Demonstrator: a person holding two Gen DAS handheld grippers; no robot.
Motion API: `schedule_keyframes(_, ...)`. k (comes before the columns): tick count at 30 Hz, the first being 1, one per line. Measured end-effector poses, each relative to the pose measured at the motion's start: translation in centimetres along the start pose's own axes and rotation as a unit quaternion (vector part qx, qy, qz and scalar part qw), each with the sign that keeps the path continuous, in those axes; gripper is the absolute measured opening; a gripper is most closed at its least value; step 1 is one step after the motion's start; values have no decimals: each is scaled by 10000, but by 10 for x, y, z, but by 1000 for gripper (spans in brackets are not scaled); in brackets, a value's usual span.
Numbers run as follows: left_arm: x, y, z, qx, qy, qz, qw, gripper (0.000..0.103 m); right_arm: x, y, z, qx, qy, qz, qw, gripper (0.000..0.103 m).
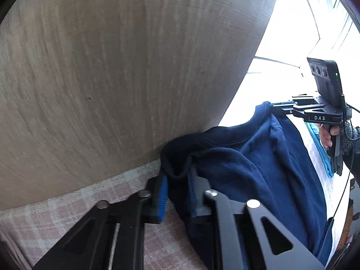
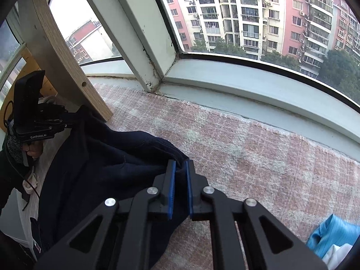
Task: Fold clothes
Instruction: 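Grasp the navy garment edge with the left tool while the right tool grasps beside it, then fold the navy garment over onto itself with both tools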
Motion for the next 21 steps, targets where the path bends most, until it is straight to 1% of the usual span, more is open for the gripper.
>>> schedule_keyframes(3, 12, -10, 2, 13, -179, 96, 9998, 8, 11, 5, -2, -141, -28, -139, 9998, 7)
schedule_keyframes(5, 25, -16, 1, -38, -294, 118, 9995, 8, 26, 13, -3, -112, -112, -215, 9996, 7)
schedule_keyframes(8, 45, -35, 5, -217, -433, 174, 9987, 8, 52, 28, -1, -35, -215, -306, 9993, 7)
schedule_keyframes(11, 76, -25, 12, -416, -466, 165, 9979, 8, 84, 48, 8, 105, -265, -356, 9990, 7)
schedule_keyframes(13, 96, -39, 19, -568, -475, 170, 9971, 8, 105, 61, 14, 199, -299, -389, 9986, 7)
schedule_keyframes(15, 87, -97, -1, -702, -483, 179, 9962, 8, 126, 74, 21, 292, -333, -422, 9981, 7)
schedule_keyframes(17, 89, -102, -17, -783, -488, 213, 9955, 8, 149, 88, 35, 324, -337, -491, 9977, 7)
schedule_keyframes(19, 129, -96, 7, -908, -497, 238, 9943, 8, 171, 101, 50, 329, -341, -535, 9974, 7)
schedule_keyframes(21, 171, -89, 34, -1036, -505, 261, 9930, 7, 188, 110, 74, 282, -366, -531, 9975, 7)
Point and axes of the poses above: each gripper's, at about its wrist camera, not at the fingertips, and x roughly against the way its jaws point, y to its left, z to its underside, the point moved 4 cm from there along -x, roughly the way its jaws point, and after that the axes turned 12 degrees about -x, right-handed, at the moved point
